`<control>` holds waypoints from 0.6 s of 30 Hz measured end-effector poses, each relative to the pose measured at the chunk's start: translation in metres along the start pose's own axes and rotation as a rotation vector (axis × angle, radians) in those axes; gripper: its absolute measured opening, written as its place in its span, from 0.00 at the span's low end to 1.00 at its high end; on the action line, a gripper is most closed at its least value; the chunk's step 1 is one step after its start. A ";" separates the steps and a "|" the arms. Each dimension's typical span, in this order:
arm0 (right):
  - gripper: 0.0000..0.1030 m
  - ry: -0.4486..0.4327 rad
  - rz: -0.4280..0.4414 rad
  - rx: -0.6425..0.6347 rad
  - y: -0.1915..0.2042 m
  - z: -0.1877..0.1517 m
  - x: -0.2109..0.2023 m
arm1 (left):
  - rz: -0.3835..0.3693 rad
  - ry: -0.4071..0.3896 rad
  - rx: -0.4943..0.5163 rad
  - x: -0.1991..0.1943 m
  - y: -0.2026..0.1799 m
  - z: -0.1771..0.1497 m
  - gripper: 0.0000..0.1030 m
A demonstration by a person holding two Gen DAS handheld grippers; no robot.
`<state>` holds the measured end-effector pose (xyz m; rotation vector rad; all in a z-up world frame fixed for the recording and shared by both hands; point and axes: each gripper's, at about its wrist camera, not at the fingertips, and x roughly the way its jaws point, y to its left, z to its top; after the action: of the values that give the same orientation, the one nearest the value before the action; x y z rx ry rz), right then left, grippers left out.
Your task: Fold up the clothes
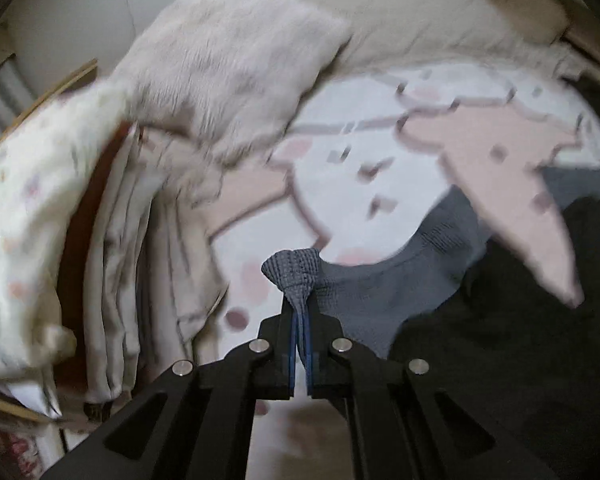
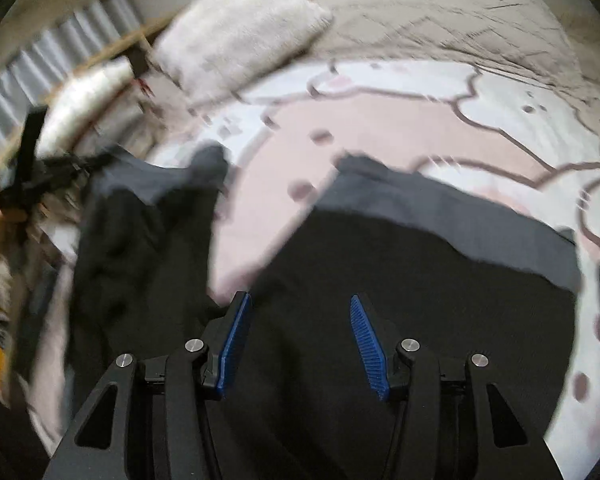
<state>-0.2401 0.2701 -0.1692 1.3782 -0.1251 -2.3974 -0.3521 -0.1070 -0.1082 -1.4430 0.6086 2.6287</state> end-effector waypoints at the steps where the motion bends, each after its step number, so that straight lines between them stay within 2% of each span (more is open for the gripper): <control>1: 0.50 0.033 -0.052 -0.022 0.002 -0.005 0.004 | 0.009 0.018 -0.007 0.008 0.002 -0.006 0.04; 3: 0.50 0.116 -0.124 -0.071 0.004 -0.023 0.012 | 0.036 0.051 -0.010 0.023 0.004 -0.018 0.04; 4: 0.50 0.150 -0.146 -0.093 0.004 -0.032 0.015 | 0.053 0.069 -0.011 0.030 0.004 -0.023 0.08; 6: 0.50 0.148 -0.180 -0.148 0.012 -0.046 0.011 | 0.065 0.115 -0.046 0.043 0.010 -0.031 0.12; 8: 0.50 0.169 -0.198 -0.164 0.018 -0.052 0.006 | 0.045 0.121 -0.105 0.045 0.019 -0.036 0.25; 10: 0.50 0.160 -0.185 -0.157 0.025 -0.051 -0.002 | 0.022 0.094 -0.147 0.039 0.025 -0.038 0.32; 14: 0.51 0.092 -0.113 -0.142 0.049 -0.025 -0.008 | -0.124 0.063 -0.302 0.029 0.043 -0.043 0.55; 15: 0.52 0.086 -0.089 -0.115 0.056 -0.013 -0.003 | -0.161 0.059 -0.341 0.028 0.047 -0.045 0.58; 16: 0.56 0.081 -0.064 -0.086 0.063 -0.001 0.002 | -0.181 0.058 -0.372 0.029 0.048 -0.047 0.64; 17: 0.70 0.081 -0.026 -0.055 0.067 0.015 0.010 | -0.189 0.056 -0.397 0.031 0.049 -0.048 0.66; 18: 0.74 0.066 -0.009 -0.042 0.073 0.028 0.018 | -0.194 0.059 -0.408 0.033 0.048 -0.049 0.66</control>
<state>-0.2519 0.1925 -0.1508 1.4400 -0.0515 -2.3452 -0.3437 -0.1734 -0.1447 -1.5850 -0.0739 2.6622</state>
